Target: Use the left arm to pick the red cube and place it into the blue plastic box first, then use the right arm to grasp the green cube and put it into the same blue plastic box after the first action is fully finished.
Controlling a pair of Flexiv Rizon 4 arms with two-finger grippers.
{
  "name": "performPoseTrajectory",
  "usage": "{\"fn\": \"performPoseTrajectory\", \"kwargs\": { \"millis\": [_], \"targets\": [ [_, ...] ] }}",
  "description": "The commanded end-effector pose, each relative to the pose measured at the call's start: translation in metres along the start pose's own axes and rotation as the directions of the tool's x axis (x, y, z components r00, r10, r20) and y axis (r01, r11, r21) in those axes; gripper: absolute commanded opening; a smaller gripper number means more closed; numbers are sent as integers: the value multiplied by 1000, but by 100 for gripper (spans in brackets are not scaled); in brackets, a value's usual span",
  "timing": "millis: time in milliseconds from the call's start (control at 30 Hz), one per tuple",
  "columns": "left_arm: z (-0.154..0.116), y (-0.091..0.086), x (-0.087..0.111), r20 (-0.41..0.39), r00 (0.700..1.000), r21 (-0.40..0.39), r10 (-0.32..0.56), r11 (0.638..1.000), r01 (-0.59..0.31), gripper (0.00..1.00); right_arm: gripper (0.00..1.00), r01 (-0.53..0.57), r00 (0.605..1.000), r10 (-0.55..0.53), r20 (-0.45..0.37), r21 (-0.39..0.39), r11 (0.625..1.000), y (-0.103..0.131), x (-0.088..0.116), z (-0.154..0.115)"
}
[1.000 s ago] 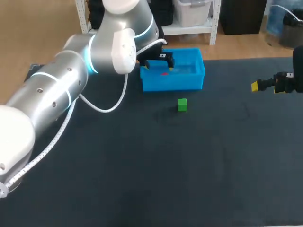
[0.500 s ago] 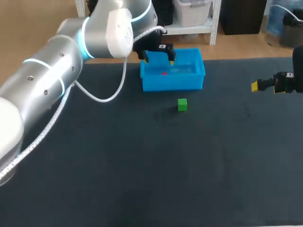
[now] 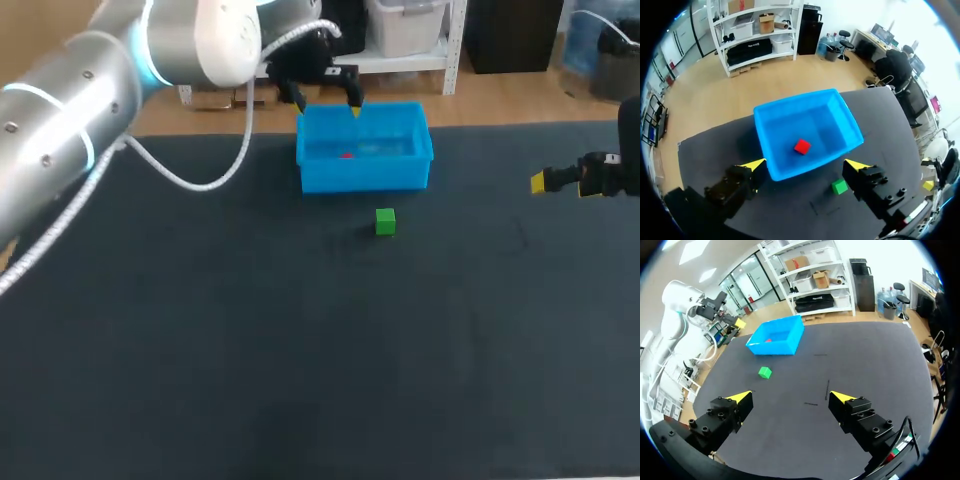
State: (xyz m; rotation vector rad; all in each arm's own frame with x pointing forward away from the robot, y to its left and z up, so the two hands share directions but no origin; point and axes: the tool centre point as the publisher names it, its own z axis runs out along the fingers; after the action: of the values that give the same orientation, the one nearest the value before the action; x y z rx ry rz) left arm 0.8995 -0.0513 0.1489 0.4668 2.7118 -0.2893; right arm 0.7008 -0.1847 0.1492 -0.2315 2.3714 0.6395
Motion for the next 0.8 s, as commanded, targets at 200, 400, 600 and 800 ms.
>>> {"fn": "performPoseTrajectory", "kwargs": {
  "millis": [200,400,600,800],
  "targets": [
    [-41,10,72,140,990,15,1,1000,-3,100,100,1,1000,-1,-1,-1,1000,-1,0,0],
    [-57,18,110,190,982,23,15,1000,-20,100,100,1,1000,-1,-1,-1,1000,-1,0,0],
    [-69,20,149,231,973,29,17,999,-24,100,100,1,1000,-1,-1,-1,1000,-1,0,0],
    [-78,18,175,243,970,44,-3,999,-8,100,100,1,1000,-1,-1,-1,1000,-1,0,0]
  ]
}}
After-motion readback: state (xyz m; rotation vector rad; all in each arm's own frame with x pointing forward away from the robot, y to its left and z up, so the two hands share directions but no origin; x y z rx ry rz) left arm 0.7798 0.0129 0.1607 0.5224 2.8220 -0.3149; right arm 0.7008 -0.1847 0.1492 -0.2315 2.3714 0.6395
